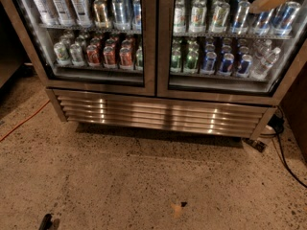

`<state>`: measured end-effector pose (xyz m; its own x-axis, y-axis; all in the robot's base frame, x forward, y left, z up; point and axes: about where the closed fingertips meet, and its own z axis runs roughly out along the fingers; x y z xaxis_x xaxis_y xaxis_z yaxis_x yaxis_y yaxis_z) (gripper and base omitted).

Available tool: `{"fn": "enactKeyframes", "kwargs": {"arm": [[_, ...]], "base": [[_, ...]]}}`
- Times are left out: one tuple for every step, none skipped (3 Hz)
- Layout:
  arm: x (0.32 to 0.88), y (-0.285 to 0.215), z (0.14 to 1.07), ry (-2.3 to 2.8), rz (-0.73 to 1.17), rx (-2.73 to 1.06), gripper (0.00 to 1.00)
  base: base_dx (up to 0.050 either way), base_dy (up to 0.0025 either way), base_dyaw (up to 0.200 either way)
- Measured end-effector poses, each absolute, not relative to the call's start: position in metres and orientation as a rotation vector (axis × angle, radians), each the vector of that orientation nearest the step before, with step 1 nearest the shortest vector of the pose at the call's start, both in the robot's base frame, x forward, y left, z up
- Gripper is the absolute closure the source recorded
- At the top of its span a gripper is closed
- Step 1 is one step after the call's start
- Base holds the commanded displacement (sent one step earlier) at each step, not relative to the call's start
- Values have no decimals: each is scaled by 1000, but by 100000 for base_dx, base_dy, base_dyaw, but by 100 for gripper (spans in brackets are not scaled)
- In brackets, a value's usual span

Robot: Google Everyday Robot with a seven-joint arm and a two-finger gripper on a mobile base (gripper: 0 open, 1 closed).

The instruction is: Open right fridge door

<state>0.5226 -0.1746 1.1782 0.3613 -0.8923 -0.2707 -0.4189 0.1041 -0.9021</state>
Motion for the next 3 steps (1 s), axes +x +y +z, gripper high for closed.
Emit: {"fn": "enactKeyframes", "kwargs": {"arm": [[525, -180, 1171, 1241, -522, -1541, 0], [503, -211, 1164, 1299, -564, -1584, 0], [491, -225, 1161, 1325, -593, -1596, 0]], "base": [[0, 0, 0], [0, 0, 0], [0, 0, 0]]}}
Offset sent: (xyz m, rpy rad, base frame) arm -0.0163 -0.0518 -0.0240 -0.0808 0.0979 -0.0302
